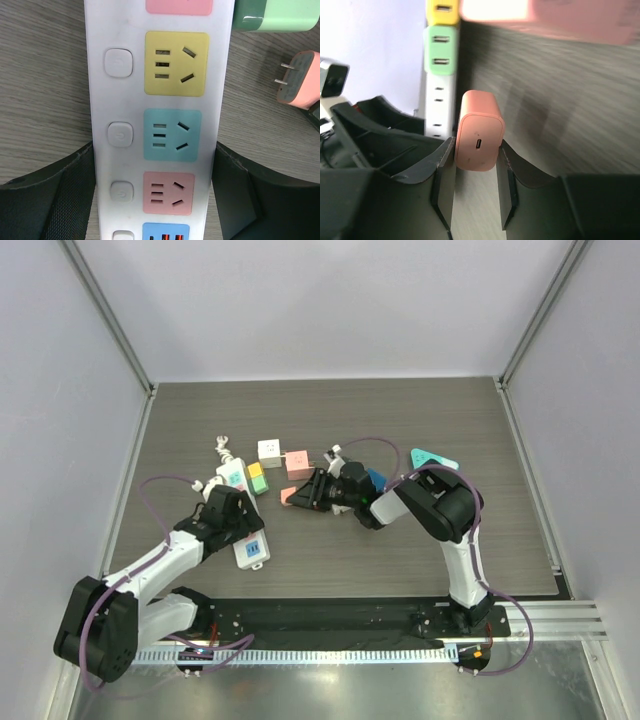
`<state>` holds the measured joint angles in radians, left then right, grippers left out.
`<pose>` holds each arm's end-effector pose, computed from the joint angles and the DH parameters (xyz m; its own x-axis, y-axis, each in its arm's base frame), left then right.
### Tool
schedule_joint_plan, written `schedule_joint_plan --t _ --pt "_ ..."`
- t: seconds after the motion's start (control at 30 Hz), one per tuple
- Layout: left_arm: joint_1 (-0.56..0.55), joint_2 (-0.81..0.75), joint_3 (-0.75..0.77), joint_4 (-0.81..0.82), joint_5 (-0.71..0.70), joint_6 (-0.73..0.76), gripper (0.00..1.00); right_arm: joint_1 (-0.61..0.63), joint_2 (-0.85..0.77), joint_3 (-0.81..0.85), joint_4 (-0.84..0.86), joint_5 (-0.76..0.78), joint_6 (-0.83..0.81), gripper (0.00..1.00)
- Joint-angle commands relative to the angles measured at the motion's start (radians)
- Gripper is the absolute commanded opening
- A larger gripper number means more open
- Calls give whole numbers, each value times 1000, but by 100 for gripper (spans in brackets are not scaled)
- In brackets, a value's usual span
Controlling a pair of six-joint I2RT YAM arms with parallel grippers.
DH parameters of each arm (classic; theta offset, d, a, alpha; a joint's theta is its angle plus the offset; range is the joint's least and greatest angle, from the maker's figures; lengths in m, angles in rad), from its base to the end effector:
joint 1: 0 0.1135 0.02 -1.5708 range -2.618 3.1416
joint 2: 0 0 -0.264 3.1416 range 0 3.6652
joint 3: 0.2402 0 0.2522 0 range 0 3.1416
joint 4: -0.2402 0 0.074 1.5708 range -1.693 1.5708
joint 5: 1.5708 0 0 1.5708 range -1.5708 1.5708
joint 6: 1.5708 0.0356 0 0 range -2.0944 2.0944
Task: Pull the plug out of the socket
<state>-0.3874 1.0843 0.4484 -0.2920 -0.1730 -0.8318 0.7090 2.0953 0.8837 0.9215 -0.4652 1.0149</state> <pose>0.1826 -0.0679 0.1624 -0.7036 -0.4993 -0.5056 -0.3614 0.8641 -0.3503 0.2901 0.2699 0.1035 -0.8860 0.2402 -0.3967 -0.2948 0.3685 0.8817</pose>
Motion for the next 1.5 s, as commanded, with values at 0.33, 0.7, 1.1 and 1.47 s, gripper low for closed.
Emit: schedule_joint_plan --t 0.33,0.7,1.1,1.47 --pt "10 3 -40 -29 -8 -13 0 -5 -262 4 -409 272 -291 15" --pt "13 -9 -45 -24 17 -6 0 -5 -319 8 -446 296 -377 58" --pt "13 -53 -63 -32 44 -10 0 56 -400 20 -499 390 -515 77" --pt "13 -75 -83 -21 61 -26 0 116 -284 210 -471 404 -497 85"
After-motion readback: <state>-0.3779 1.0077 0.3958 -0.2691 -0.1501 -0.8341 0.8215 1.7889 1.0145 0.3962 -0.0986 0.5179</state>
